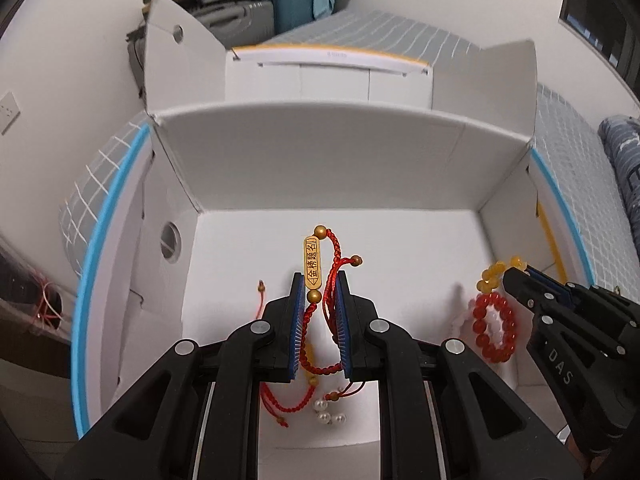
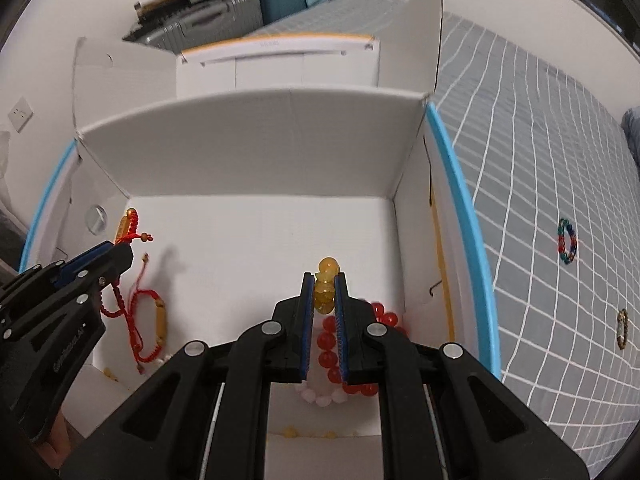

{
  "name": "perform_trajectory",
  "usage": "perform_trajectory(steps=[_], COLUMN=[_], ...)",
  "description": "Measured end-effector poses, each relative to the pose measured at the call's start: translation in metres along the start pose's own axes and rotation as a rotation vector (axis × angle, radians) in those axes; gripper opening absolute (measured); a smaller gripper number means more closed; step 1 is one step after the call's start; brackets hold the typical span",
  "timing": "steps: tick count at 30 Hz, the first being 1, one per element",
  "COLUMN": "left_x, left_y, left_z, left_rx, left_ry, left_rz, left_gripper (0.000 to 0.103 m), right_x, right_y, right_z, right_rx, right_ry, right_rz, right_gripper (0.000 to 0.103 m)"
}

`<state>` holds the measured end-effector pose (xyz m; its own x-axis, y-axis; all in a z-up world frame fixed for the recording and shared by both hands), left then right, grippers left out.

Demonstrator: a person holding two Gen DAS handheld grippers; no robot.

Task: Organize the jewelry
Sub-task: 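Open both tools to drop the two bracelets into the box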

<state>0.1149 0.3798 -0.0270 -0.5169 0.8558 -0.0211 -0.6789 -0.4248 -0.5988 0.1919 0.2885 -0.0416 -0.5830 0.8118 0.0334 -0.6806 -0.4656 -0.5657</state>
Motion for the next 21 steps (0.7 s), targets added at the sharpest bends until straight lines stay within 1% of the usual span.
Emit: perform_trajectory(steps=[2,6,8,11,13,14,15,16,17,18,19,20,21], left_x=[-0.001,0.000,0.001,0.003,0.004,0.005,0.006,0.006,0.007,0.007,0.007,0.007,0.007], left_y=[0.004,0.005,0.004,0.003,0.002,0.002,0.001,0.000,-0.001,-0.003,-0.004,-0.006,-0.008], left_z=[-0.002,-0.004,-0.005,-0.004,-0.004,-0.003,-0.001,0.001,0.003,0.005,0.007,0.009,0.012], left_rx=[0.012,0.025,0.026,0.019,0.017,0.014,0.008,0.003,-0.006,-0.014,-0.022,-0.030,-0.042], left_ry=[0.000,-0.003,-0.008,-0.029,-0.031,-0.032,-0.035,-0.038,-0.041,-0.039,-0.038,-0.038,-0.036], left_rz=[-0.006,-0.003,-0.005,-0.007,-0.006,-0.004,0.001,0.004,0.007,0.010,0.013,0.015,0.018], left_gripper=[0.014,0.015,0.018,0.019,0.024,0.031,0.037,0.043,0.047,0.053,0.059,0.062,0.069], right_x=[-0.002,-0.002,-0.002,-0.002,-0.001,-0.001,-0.001,-0.001,-0.002,-0.002,-0.003,-0.004,-0.006], right_y=[0.003,0.004,0.005,0.004,0.002,0.001,0.000,-0.001,-0.004,-0.006,-0.008,-0.009,-0.011], right_z=[-0.004,-0.005,-0.005,-0.004,-0.003,-0.002,0.001,0.004,0.010,0.014,0.019,0.023,0.029], right_rx=[0.019,0.025,0.030,0.030,0.026,0.024,0.012,0.003,-0.018,-0.034,-0.047,-0.059,-0.076], right_ry=[0.006,0.007,0.005,-0.008,-0.013,-0.017,-0.024,-0.025,-0.025,-0.022,-0.018,-0.016,-0.014], right_rz=[0.000,0.001,0.001,-0.004,-0.002,-0.001,-0.002,-0.003,-0.004,-0.003,-0.003,-0.003,-0.007], right_gripper=[0.009,0.009,0.009,0.012,0.012,0.012,0.015,0.025,0.034,0.038,0.045,0.052,0.056])
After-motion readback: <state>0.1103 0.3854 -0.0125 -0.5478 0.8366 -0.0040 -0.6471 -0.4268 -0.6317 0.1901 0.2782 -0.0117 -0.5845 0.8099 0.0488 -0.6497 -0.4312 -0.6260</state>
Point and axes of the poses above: each gripper's, at about its wrist camera, not at the fingertips, and z roughly against the way its jaws point, x to its left, y to its underside, the point moved 10 cm from there along -z, roughly the way its jaws point, and after that the axes turned 4 degrees about -x, right-handed, at the moved point
